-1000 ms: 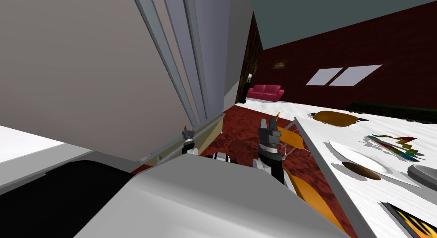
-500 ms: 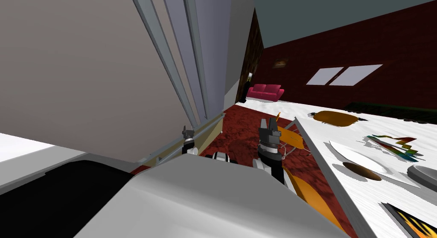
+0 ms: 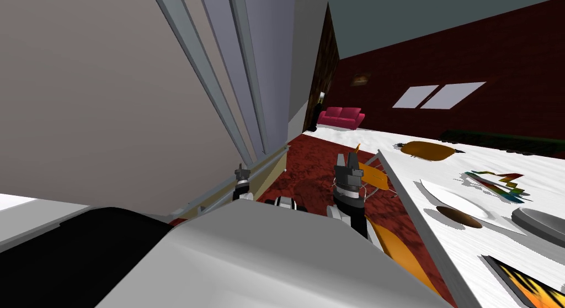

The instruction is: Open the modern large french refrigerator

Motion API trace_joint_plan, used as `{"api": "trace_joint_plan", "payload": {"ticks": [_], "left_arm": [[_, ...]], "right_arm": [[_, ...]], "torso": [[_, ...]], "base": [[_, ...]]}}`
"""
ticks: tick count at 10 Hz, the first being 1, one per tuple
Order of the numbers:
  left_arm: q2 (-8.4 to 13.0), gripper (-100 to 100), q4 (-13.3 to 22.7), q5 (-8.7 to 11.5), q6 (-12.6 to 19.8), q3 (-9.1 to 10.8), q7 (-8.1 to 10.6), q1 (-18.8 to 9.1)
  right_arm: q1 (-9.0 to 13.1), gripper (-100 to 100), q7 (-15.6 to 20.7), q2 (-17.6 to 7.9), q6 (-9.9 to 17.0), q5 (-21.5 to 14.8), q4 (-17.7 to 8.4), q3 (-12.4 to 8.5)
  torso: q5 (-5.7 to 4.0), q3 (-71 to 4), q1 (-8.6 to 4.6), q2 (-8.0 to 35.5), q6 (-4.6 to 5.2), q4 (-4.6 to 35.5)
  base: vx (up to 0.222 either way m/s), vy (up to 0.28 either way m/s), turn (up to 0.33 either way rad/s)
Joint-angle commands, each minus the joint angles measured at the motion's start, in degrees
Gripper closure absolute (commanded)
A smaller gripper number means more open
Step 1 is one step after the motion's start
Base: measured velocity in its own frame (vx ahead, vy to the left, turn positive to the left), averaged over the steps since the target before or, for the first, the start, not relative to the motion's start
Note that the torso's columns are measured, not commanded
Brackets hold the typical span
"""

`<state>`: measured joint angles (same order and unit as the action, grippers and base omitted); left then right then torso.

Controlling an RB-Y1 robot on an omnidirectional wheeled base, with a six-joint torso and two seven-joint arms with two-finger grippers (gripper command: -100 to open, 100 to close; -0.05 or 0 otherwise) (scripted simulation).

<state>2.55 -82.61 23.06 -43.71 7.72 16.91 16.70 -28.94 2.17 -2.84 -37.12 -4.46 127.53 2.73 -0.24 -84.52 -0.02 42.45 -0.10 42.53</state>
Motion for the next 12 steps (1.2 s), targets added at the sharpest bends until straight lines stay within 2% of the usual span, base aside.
{"api": "trace_joint_plan", "payload": {"ticks": [1,5,8,9,12], "left_arm": [[3.6,-100,-0.6,0.0,0.3,0.09,-0.18,-0.2],[6.6,-100,-0.8,-0.2,1.1,-0.29,-0.43,-0.3],[7.2,-100,-2.9,-0.2,3.1,-1.39,-0.97,-0.6],[4.6,-100,-4.9,0.0,3.8,-1.91,-1.08,-0.5],[0.8,-100,-5.6,0.1,3.9,-2.06,-1.10,-0.5]], "right_arm": [[0.0,0,0.0,0.0,0.0,0.0,0.0,0.0],[0.0,0,0.0,0.0,0.0,0.0,0.0,0.0],[0.0,0,0.0,0.0,0.0,0.0,0.0,0.0],[0.0,0,0.0,0.0,0.0,0.0,0.0,0.0],[0.0,0,0.0,0.0,0.0,0.0,0.0,0.0]], "torso": [[-0.02,0.0,0.12,-0.1,-0.09,0.0],[-0.26,-0.2,0.31,-0.1,-0.08,0.2],[-0.36,-0.2,0.18,-0.2,0.06,0.3],[-0.07,-0.1,0.11,-0.2,0.09,0.0],[0.07,0.0,-0.31,-0.1,0.31,-0.1]], "base": [[-0.009,-0.013,0.013],[-0.008,-0.011,0.006],[-0.010,-0.002,0.046],[0.001,0.022,0.047],[-0.002,0.003,0.015]]}}
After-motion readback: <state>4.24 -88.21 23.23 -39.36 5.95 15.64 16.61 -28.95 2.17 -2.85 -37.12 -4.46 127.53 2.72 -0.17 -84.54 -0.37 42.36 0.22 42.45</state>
